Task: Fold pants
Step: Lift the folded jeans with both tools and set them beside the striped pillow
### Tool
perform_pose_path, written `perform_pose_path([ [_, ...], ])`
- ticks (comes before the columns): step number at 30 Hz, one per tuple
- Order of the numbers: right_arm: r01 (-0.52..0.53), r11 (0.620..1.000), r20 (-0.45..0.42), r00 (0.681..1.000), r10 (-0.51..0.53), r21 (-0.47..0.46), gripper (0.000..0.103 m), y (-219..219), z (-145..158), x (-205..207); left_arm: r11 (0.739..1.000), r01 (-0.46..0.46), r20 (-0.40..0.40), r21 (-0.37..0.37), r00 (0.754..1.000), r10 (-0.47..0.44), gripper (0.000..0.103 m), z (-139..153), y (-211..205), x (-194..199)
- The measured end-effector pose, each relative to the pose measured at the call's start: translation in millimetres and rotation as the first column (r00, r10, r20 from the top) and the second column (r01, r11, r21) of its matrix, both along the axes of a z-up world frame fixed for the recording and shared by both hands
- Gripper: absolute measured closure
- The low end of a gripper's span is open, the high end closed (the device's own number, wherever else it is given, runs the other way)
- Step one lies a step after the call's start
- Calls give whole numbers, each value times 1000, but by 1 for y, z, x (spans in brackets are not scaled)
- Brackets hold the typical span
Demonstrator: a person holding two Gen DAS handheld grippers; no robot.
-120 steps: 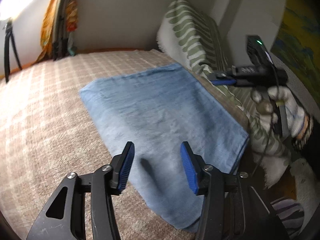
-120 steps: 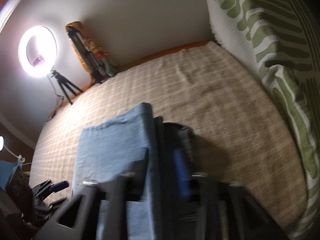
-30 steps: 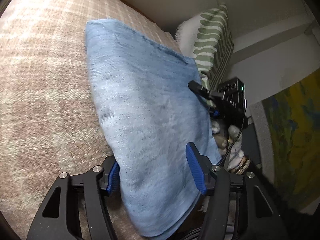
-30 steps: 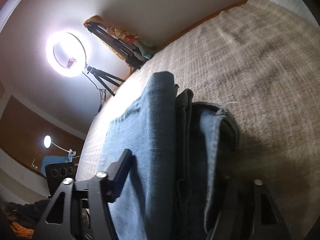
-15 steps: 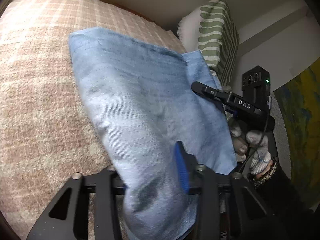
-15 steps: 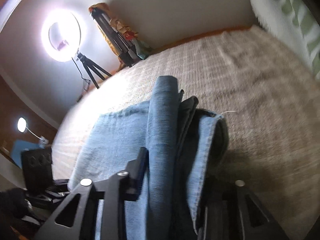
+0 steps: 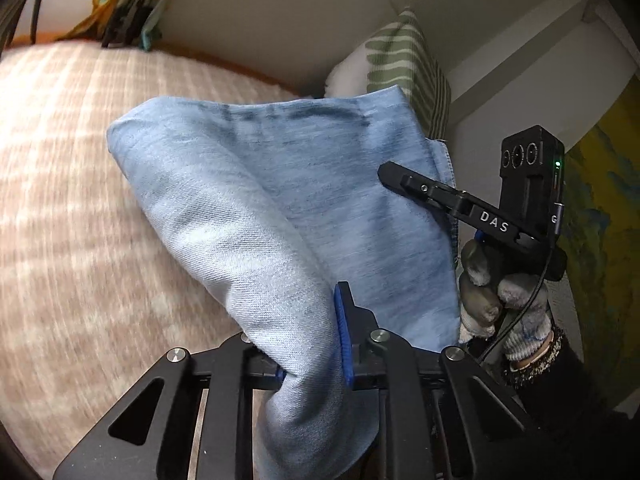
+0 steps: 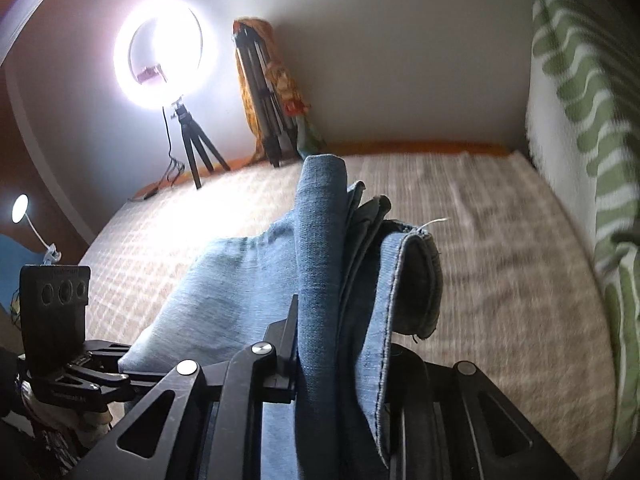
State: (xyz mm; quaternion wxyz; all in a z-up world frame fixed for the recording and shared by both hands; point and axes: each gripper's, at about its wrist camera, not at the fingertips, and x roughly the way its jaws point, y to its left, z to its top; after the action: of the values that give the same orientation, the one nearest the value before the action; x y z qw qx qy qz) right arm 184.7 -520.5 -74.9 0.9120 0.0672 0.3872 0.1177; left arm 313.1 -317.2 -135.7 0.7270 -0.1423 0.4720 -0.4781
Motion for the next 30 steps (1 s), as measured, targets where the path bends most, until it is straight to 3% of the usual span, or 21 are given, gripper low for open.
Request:
perform_pose_path([
  [15, 86, 995, 127, 989, -79, -53, 84, -9, 54, 87, 999, -27, 104, -23, 994, 29, 86, 44, -46, 104],
  [24, 135, 989, 157, 980, -123, -65, 84, -21, 54, 160, 998, -50, 133, -31, 990, 54, 86, 38, -69, 174],
  [30, 152, 986, 163, 977, -139, -70, 84, -29, 37, 209, 998, -66, 143, -17, 987, 68, 86, 26, -86, 220],
])
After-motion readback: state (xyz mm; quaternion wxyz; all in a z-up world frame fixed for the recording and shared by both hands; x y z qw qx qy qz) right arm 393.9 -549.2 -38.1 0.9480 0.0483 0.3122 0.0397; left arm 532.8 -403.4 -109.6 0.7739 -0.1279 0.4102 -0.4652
